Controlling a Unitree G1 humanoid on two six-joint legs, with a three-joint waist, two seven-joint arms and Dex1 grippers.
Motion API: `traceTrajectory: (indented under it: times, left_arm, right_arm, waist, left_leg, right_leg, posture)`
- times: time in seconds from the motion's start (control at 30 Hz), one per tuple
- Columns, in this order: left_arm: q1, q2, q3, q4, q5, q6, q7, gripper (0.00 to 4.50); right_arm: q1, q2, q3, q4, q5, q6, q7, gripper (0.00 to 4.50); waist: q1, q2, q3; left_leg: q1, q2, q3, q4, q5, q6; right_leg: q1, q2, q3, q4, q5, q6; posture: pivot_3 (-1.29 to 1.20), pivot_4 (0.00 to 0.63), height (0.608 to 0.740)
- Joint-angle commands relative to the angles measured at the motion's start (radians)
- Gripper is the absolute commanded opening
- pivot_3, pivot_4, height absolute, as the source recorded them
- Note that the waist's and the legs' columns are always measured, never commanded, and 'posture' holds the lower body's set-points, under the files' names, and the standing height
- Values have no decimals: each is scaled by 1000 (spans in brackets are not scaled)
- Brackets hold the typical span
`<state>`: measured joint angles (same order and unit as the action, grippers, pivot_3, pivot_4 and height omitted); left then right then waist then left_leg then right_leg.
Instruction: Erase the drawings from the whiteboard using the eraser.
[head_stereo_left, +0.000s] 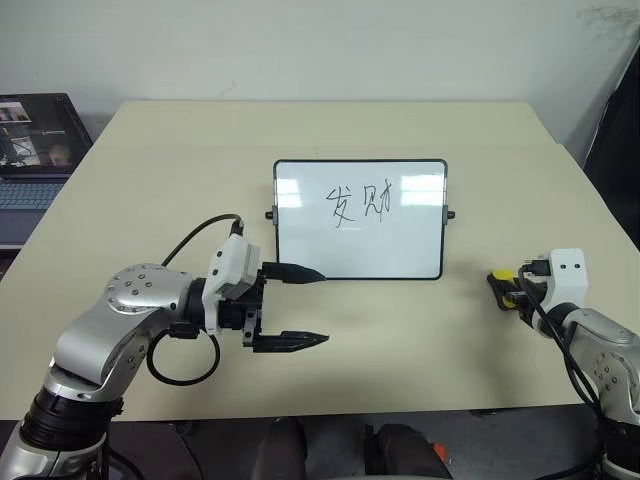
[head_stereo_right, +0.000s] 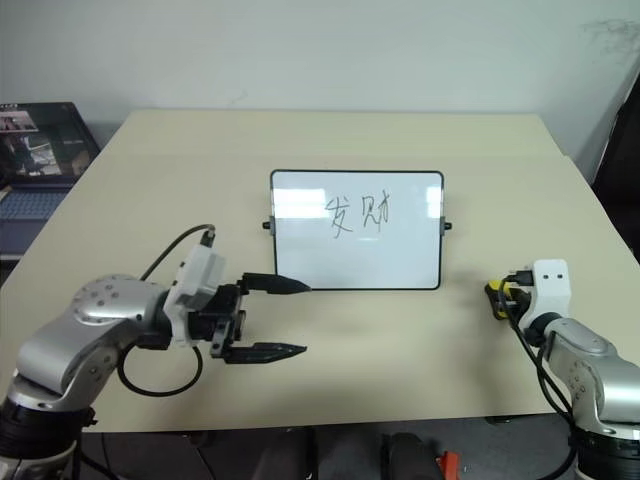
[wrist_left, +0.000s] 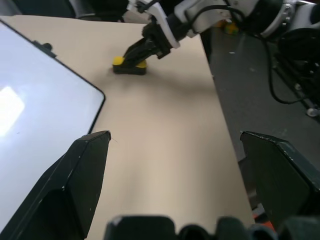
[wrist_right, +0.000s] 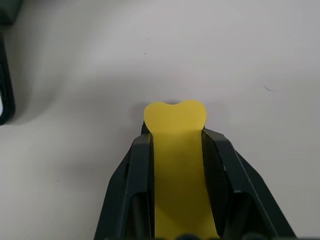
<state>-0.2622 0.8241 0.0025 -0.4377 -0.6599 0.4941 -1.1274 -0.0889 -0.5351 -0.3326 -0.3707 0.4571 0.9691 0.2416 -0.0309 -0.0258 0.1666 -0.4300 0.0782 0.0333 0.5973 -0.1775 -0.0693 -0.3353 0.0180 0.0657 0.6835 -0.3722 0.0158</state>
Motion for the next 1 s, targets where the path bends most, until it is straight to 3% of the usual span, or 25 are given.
traceTrajectory:
  times: [0.03, 0.2, 0.37, 0.5, 0.7, 1.0]
  left_arm:
    - [28, -17, 75, -13, 17, -5, 91, 4500]
    - [62, -66, 133, -25, 35, 6, 232, 4500]
    - [98, -86, 171, -5, 82, -7, 335, 4500]
    - [78, -103, 187, 63, 149, -33, 409, 4500]
    - [70, -71, 224, 116, 176, -51, 391, 4500]
    - [66, -25, 272, 171, 178, -74, 323, 4500]
  right_arm:
    - [2, -27, -81, -124, 62, -21, 50, 994]
    - [48, -30, -135, -241, 157, -41, 143, 992]
    - [-14, -7, -112, -299, 217, -85, 146, 987]
    - [-144, 8, 31, -293, 178, -111, 118, 987]
    - [-310, 16, 254, -210, 33, -216, 121, 986]
    - [-558, 141, 532, 25, -225, -394, 106, 986]
  waist:
    - [-1, 0, 0]
    - [2, 0, -1]
    - [-2, 0, -1]
    - [-5, -1, 0]
    - [-2, -1, 0]
    - [-2, -1, 0]
  left_leg:
    - [0, 0, 0, 0, 0, 0]
    - [-1, 0, -1, 1, 0, 0]
    - [-1, 0, -1, 4, 0, 0]
    - [0, 0, -1, 8, 0, 0]
    - [0, 0, -1, 10, 0, 0]
    - [-1, 1, -1, 10, 0, 0]
  right_leg:
    - [0, 0, 0, 0, 0, 0]
    - [0, 0, -1, 0, 0, 0]
    - [1, 0, 0, 2, 0, 1]
    - [-1, 0, 1, 8, 0, 1]
    - [-2, 0, 1, 12, 0, 2]
    - [-3, 0, 2, 13, 0, 1]
  posture:
    - [0, 150, 740]
    - [0, 150, 740]
    - [0, 150, 740]
    - [0, 150, 740]
    - [0, 150, 740]
    - [0, 150, 740]
